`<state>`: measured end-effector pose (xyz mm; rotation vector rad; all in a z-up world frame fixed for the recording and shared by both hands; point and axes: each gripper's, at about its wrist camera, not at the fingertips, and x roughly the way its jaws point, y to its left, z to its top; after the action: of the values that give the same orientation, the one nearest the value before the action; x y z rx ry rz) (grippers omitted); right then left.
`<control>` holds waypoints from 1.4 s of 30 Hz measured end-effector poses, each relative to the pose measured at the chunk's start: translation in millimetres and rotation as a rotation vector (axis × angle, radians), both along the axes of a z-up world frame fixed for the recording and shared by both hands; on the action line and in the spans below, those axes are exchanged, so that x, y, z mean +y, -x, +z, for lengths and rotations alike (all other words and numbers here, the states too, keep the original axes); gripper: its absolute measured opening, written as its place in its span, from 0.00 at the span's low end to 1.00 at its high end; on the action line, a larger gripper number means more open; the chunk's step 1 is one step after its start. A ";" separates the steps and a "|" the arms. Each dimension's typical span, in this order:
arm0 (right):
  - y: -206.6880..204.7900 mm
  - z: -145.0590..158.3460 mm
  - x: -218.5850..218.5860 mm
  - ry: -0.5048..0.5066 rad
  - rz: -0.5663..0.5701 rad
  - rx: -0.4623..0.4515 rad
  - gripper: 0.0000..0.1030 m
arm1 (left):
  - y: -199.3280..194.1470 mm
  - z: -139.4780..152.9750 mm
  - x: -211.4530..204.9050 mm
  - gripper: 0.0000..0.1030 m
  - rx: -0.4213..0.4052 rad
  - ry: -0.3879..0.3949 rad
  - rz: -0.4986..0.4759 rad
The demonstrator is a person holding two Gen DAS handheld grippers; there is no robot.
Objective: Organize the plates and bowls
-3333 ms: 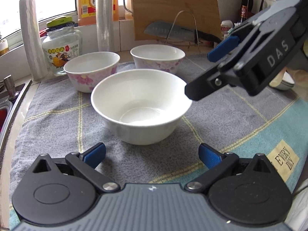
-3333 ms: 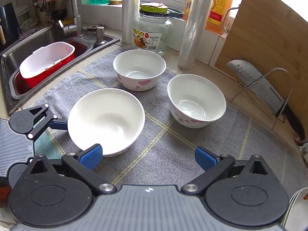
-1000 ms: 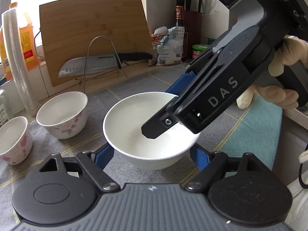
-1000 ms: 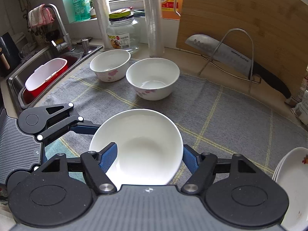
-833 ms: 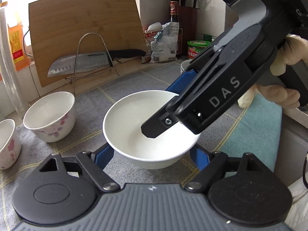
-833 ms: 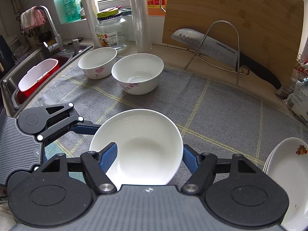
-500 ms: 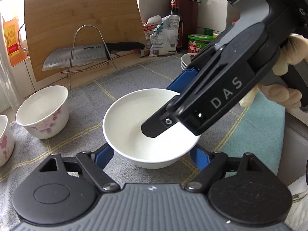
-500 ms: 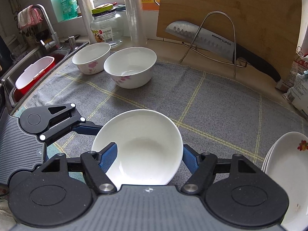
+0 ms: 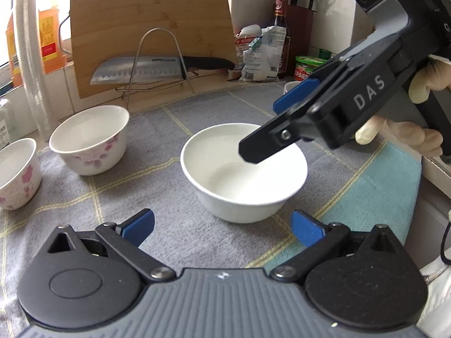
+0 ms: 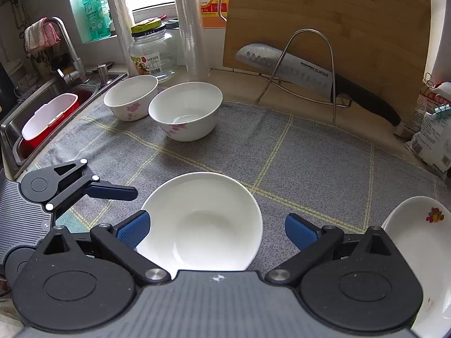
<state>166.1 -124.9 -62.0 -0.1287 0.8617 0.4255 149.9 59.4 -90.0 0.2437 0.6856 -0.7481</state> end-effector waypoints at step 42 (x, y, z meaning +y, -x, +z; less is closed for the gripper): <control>-75.3 17.4 56.9 0.064 0.107 -0.060 1.00 | -92.8 -3.9 53.9 0.99 -0.102 0.016 0.326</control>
<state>241.4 -68.1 -44.6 -0.2462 0.8121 0.4924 242.7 113.2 -94.0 0.1489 0.6038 -0.4269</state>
